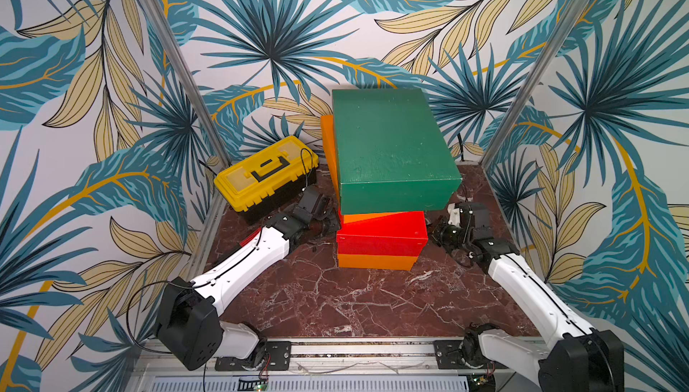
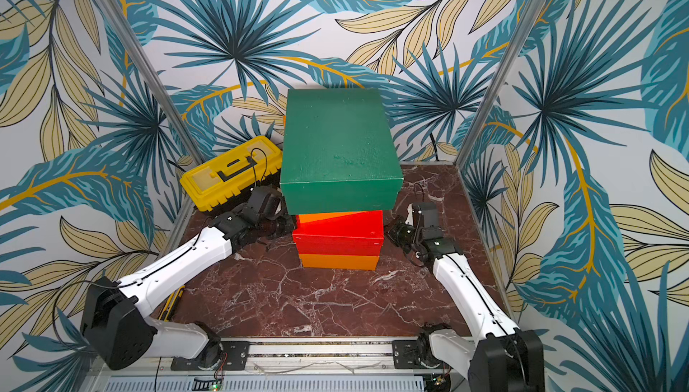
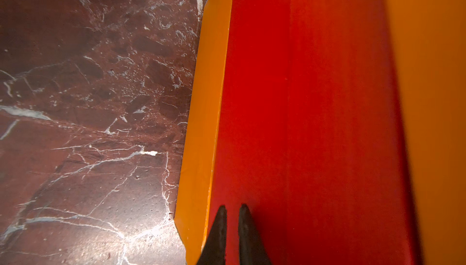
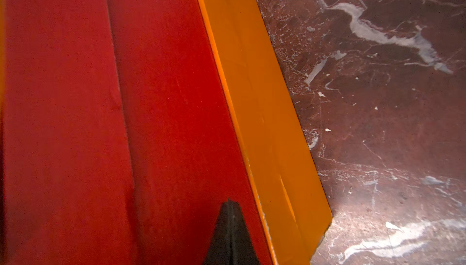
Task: Stack the shoeboxes
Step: Adjust the shoebox.
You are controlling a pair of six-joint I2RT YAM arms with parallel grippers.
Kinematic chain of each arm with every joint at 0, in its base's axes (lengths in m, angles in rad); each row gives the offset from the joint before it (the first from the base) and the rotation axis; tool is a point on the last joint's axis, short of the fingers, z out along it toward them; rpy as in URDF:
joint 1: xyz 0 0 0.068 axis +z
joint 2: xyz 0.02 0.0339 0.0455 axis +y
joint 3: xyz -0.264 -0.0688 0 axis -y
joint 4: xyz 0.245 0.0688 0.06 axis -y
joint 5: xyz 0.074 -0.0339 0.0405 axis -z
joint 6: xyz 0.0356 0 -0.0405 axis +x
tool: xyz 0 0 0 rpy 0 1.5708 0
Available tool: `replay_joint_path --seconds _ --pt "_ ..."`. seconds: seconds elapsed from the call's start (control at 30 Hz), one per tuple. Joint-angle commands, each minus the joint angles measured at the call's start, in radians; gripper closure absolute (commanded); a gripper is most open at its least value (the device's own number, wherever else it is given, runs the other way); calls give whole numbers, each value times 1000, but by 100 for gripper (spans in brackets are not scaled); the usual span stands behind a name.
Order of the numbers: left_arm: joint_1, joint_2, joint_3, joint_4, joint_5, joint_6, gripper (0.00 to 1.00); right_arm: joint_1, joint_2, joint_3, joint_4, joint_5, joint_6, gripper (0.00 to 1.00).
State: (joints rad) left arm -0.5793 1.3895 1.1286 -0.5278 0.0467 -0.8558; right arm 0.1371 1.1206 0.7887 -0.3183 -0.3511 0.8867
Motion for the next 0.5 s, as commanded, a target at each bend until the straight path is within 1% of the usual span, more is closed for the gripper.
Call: replay_joint_path --seconds 0.0,0.1,0.23,0.3,0.4,0.47 --pt "-54 -2 11 135 113 -17 84 38 5 -20 12 -65 -19 98" --pt "-42 -9 1 135 106 -17 84 38 4 -24 11 -66 -17 98" --pt "-36 -8 25 135 118 -11 86 38 3 -26 8 -66 -20 98" --pt "-36 -13 38 135 124 -9 89 38 2 -27 5 -65 -22 98" --pt "-36 -29 49 124 125 -5 98 38 0 -28 7 -60 -25 98" --pt "-36 -44 54 108 114 1 100 38 2 -25 7 -60 -27 98"
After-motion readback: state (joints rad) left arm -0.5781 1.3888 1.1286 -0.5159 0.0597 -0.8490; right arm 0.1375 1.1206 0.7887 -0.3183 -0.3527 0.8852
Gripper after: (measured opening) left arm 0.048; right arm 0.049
